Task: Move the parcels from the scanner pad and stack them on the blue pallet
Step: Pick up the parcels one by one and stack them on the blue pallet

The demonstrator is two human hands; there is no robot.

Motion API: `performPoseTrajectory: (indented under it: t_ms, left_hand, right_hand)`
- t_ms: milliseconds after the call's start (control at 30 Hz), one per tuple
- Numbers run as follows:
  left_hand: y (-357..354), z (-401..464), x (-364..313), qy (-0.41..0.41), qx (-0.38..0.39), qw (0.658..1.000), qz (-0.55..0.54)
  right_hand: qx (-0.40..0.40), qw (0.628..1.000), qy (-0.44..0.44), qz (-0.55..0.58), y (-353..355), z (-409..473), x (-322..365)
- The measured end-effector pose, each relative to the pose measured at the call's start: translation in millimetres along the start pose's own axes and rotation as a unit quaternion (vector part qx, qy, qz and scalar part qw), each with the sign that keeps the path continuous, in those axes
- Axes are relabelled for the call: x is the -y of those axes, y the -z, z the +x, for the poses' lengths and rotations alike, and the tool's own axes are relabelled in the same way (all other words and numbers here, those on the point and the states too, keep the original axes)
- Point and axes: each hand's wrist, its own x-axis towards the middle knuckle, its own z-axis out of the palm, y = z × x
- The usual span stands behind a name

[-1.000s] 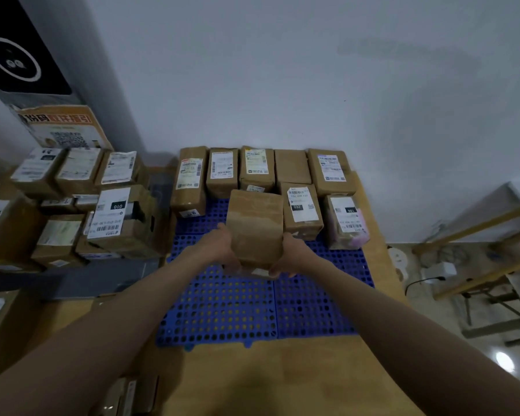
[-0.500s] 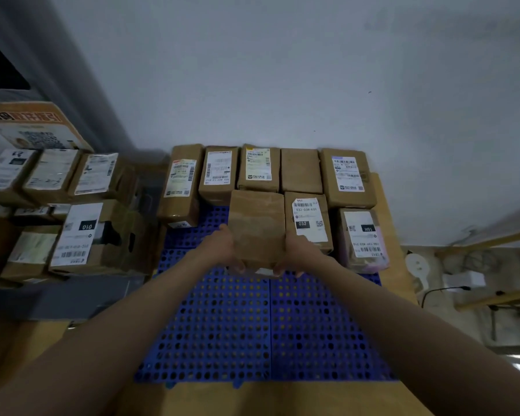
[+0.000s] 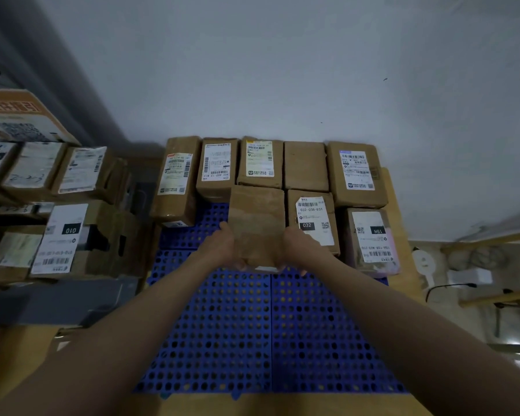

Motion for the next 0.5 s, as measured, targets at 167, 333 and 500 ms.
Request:
performPoseTrajectory:
  t_ms: [167,333,500]
  left_hand:
    - [-1.9,-5.8,3.3,0.005,0.000,0.999,0.039]
    - [3.3,-25.4,5.7,0.017,-0.002,0.994,0.110]
    - [12.0,-57.2,13.4,-0.008,0.008,0.984,0.178]
  right_hand:
    - [-0.032,0.999,-0.006,0.029,-6.9,-13.1,-0.1]
    - [-0.058,0.998,0.023,-0.014,-12.5,-39.0,-4.0]
    - [-0.043,0.997,0.031,-0.053,-16.0,-78.1,-3.4]
